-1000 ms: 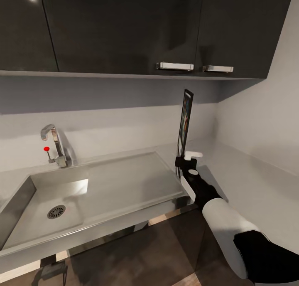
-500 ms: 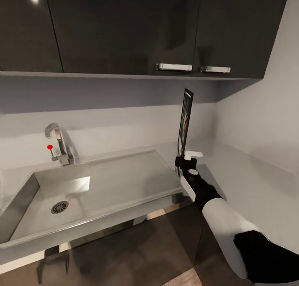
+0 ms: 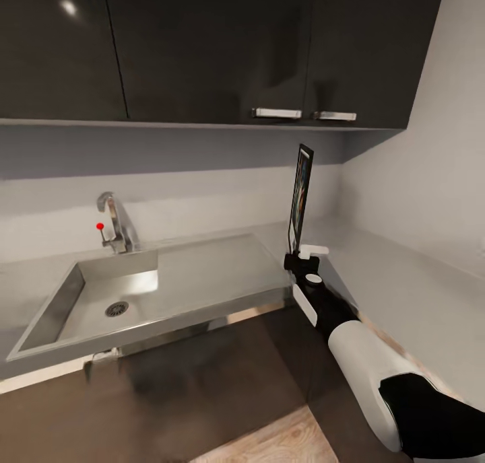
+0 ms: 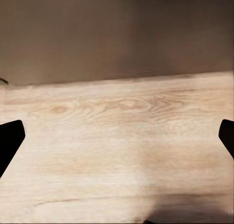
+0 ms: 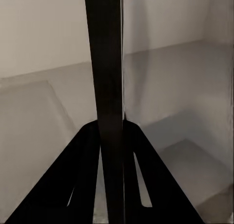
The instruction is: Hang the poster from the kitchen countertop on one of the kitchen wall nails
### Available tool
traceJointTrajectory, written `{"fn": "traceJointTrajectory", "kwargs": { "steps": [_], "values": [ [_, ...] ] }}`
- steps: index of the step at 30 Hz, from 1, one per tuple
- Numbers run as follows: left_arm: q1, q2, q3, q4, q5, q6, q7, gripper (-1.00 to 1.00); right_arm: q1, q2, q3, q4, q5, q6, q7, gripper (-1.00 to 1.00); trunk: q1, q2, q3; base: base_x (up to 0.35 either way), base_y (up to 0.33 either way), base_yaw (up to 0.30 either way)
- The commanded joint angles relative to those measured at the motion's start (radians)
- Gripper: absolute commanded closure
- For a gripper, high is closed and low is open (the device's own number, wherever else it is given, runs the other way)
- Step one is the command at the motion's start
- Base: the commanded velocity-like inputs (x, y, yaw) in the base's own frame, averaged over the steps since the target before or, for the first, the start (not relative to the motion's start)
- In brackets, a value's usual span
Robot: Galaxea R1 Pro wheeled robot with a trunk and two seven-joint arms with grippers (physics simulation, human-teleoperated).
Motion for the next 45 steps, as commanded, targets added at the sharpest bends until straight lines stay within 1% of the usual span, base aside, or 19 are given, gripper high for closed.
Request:
{"fn": "traceJointTrajectory", "kwargs": {
  "steps": [1, 6, 10, 18, 23, 45],
  "values": [
    [0.000, -0.001, 0.004, -0.001, 0.000, -0.001, -0.007, -1.00, -0.001, -0.001, 0.008, 0.000, -0.012, -0.002, -0.007, 1.00, -0.001, -0.001, -0.001, -0.338, 0.000, 0.000],
    [0.000, -0.001, 0.004, -0.001, 0.000, -0.001, -0.007, -1.00, -0.001, -0.001, 0.008, 0.000, -0.011, -0.002, -0.008, 1.00, -0.001, -0.001, -0.001, -0.338, 0.000, 0.005],
    [0.000, -0.001, 0.004, -0.001, 0.000, -0.001, -0.007, -1.00, -0.001, -0.001, 0.008, 0.000, -0.011, -0.001, -0.007, 1.00, -0.001, -0.001, 0.001, -0.270, 0.000, 0.153],
    [0.000, -0.001, 0.004, -0.001, 0.000, -0.001, -0.007, -1.00, -0.001, -0.001, 0.008, 0.001, -0.011, 0.001, -0.007, 1.00, -0.001, -0.001, 0.005, -0.063, 0.010, 0.250],
    [0.000, -0.001, 0.004, 0.000, 0.000, -0.001, -0.007, -1.00, -0.001, -0.001, 0.008, 0.001, -0.011, -0.002, -0.006, 1.00, -0.001, -0.001, 0.006, -0.204, 0.138, 0.184],
    [0.000, -0.001, 0.004, 0.005, 0.000, -0.001, -0.007, -1.00, 0.003, -0.001, 0.008, 0.001, -0.011, -0.002, -0.007, 1.00, -0.001, -0.001, 0.006, -0.298, 0.139, 0.011]
  ]
}}
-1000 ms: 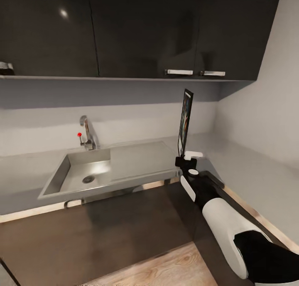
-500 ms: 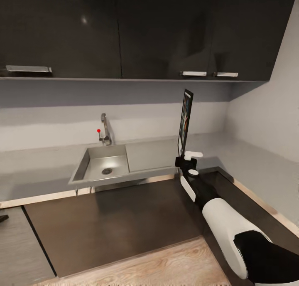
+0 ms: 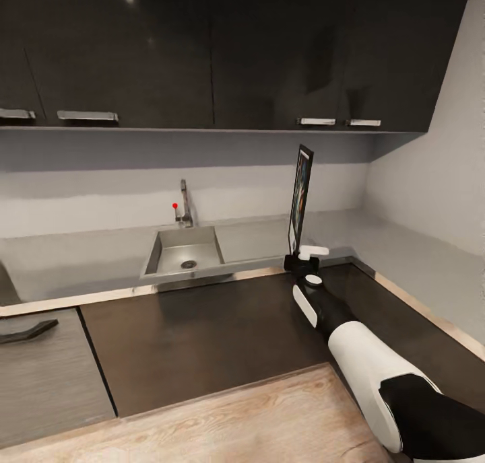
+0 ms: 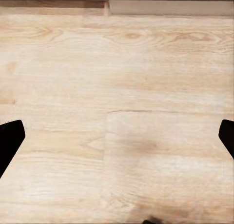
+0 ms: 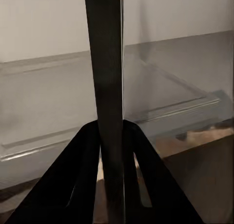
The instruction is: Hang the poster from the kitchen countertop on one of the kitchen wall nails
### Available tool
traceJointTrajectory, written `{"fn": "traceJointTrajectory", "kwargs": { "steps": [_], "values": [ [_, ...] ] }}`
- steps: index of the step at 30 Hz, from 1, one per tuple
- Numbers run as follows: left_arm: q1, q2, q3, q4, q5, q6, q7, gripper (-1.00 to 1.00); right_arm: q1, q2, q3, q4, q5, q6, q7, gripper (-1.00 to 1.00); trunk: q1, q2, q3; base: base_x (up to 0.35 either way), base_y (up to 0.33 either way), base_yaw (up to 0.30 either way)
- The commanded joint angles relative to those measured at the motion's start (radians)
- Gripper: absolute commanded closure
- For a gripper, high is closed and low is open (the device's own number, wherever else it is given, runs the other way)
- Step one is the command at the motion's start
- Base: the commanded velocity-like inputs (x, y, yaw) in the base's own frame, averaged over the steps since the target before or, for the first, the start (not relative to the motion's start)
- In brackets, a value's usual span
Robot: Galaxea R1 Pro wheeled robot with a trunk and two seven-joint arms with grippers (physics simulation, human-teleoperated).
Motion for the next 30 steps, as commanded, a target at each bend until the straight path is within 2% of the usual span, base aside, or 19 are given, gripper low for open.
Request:
{"fn": "traceJointTrajectory", "kwargs": {
  "steps": [1, 10, 16, 20, 30],
  "values": [
    [0.000, 0.000, 0.004, -0.001, 0.000, -0.002, -0.007, -1.00, -0.001, -0.001, 0.008, 0.000, -0.012, -0.002, -0.007, 1.00, -0.001, -0.001, -0.001, -0.321, 0.121, 0.000],
    [0.000, 0.000, 0.004, -0.003, 0.000, -0.001, -0.007, -1.00, 0.000, -0.001, 0.008, 0.000, -0.012, -0.001, -0.006, 1.00, -0.001, -0.001, -0.001, -0.241, 0.084, 0.007],
    [0.000, 0.000, 0.004, -0.005, 0.000, -0.001, -0.007, -1.00, 0.001, -0.001, 0.008, 0.000, -0.012, 0.000, -0.005, 1.00, -0.001, -0.001, -0.001, -0.091, 0.010, 0.189],
    [0.000, 0.000, 0.004, -0.005, 0.000, -0.001, -0.007, -1.00, 0.001, -0.001, 0.008, 0.000, -0.012, -0.002, -0.004, 1.00, -0.001, -0.001, -0.001, -0.279, 0.001, 0.206],
    [0.000, 0.000, 0.003, -0.003, -0.001, -0.002, -0.007, -1.00, 0.001, -0.001, 0.008, -0.001, -0.012, -0.005, -0.003, 1.00, -0.001, -0.001, -0.001, -0.333, 0.000, 0.028]
  ]
}}
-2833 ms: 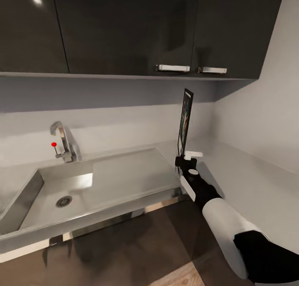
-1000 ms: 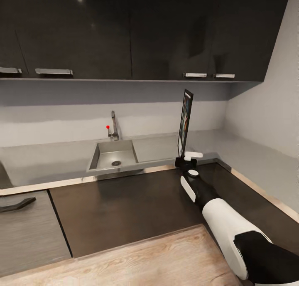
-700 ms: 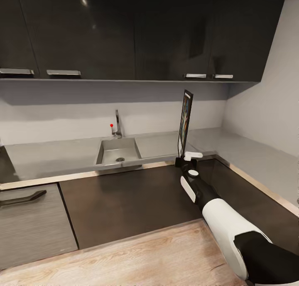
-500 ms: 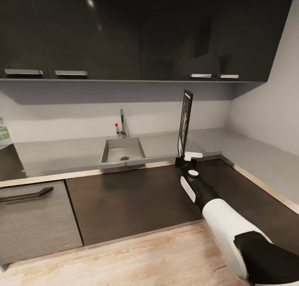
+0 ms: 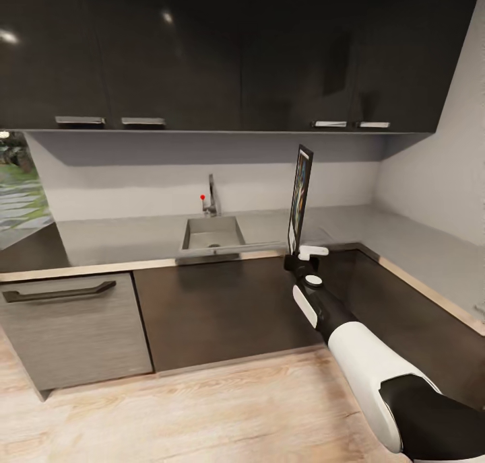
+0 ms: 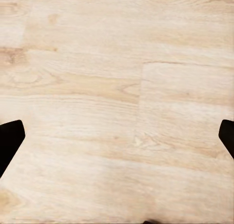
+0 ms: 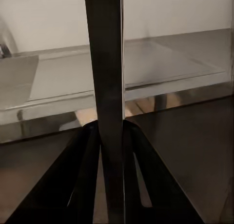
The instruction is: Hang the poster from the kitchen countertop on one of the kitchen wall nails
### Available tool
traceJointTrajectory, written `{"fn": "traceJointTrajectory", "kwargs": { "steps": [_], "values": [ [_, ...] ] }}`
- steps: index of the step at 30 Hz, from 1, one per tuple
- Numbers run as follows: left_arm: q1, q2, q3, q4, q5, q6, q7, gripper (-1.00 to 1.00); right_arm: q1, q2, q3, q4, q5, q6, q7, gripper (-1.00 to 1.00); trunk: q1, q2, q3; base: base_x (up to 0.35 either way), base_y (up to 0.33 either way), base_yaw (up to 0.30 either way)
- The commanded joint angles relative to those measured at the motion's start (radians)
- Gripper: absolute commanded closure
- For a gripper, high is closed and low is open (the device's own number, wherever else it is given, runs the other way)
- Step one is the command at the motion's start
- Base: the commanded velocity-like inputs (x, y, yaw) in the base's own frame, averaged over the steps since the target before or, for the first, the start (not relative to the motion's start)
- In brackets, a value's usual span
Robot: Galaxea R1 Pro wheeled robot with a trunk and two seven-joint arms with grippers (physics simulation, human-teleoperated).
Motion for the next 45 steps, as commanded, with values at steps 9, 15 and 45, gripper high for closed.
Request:
{"fn": "traceJointTrajectory", "kwargs": {
  "steps": [9, 15, 45],
  "values": [
    [0.000, 0.000, 0.003, -0.001, 0.000, -0.001, -0.007, -1.00, -0.001, -0.001, 0.008, -0.001, -0.012, -0.003, -0.003, 1.00, -0.001, -0.001, -0.001, -0.341, 0.000, 0.001],
    [0.000, 0.000, 0.003, -0.001, 0.000, -0.001, -0.007, -1.00, 0.000, -0.002, 0.009, -0.063, -0.011, -0.001, 0.104, 1.00, -0.001, -0.001, -0.001, -0.251, 0.000, 0.000],
    [0.000, 0.006, 0.003, -0.001, 0.000, 0.000, -0.006, -1.00, 0.075, -0.121, 0.007, -0.120, 0.059, -0.002, 1.308, 1.00, -0.001, -0.001, -0.001, -0.013, 0.000, 0.000]
  ]
}}
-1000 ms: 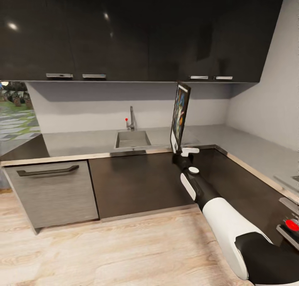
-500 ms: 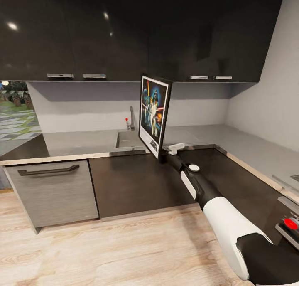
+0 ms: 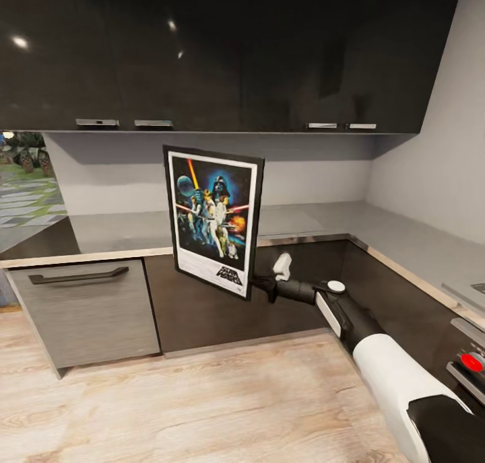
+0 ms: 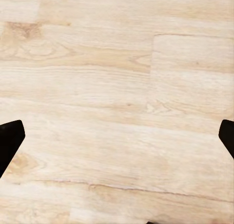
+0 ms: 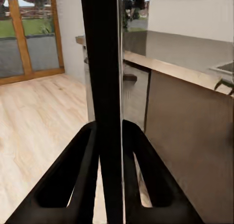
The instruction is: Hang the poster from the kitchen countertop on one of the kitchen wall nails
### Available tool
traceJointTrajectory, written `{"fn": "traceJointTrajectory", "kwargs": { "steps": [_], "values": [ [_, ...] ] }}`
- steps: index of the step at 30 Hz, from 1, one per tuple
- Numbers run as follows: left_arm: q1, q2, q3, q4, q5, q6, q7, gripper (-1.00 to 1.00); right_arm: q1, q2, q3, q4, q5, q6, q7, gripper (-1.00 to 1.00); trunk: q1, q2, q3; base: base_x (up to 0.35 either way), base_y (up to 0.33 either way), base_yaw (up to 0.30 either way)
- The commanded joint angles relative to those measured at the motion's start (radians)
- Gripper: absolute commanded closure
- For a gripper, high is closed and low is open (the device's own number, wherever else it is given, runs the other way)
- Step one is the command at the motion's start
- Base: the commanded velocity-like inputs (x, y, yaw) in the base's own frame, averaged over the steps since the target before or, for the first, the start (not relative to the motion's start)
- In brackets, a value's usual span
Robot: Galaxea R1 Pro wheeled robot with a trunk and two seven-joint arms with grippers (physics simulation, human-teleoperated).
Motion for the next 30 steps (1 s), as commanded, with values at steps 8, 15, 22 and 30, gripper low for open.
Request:
{"fn": "traceJointTrajectory", "kwargs": {
  "steps": [8, 15, 22, 30],
  "values": [
    [0.000, -0.001, 0.004, 0.002, 0.000, -0.002, -0.006, -1.00, 0.113, -0.067, 0.001, -0.128, -0.017, 0.007, 0.177, 1.00, 0.000, -0.001, -0.001, 0.000, 0.000, 0.000],
    [0.000, -0.001, 0.004, 0.002, 0.000, -0.002, -0.006, -1.00, 0.249, -0.092, -0.002, -0.318, -0.021, 0.014, 0.199, 1.00, 0.000, -0.001, -0.001, 0.000, 0.000, 0.000],
    [0.000, -0.001, 0.002, 0.004, -0.001, -0.004, -0.007, -1.00, 0.292, -0.097, -0.004, -0.402, -0.023, 0.135, 0.216, 1.00, 0.000, -0.001, -0.001, 0.000, 0.000, 0.000],
    [0.000, 0.000, 0.002, 0.004, -0.002, -0.004, -0.008, -1.00, 0.296, -0.098, -0.080, -0.412, -0.040, 0.158, 0.344, 1.00, 0.000, -0.001, -0.001, 0.000, 0.000, 0.000]
  ]
}}
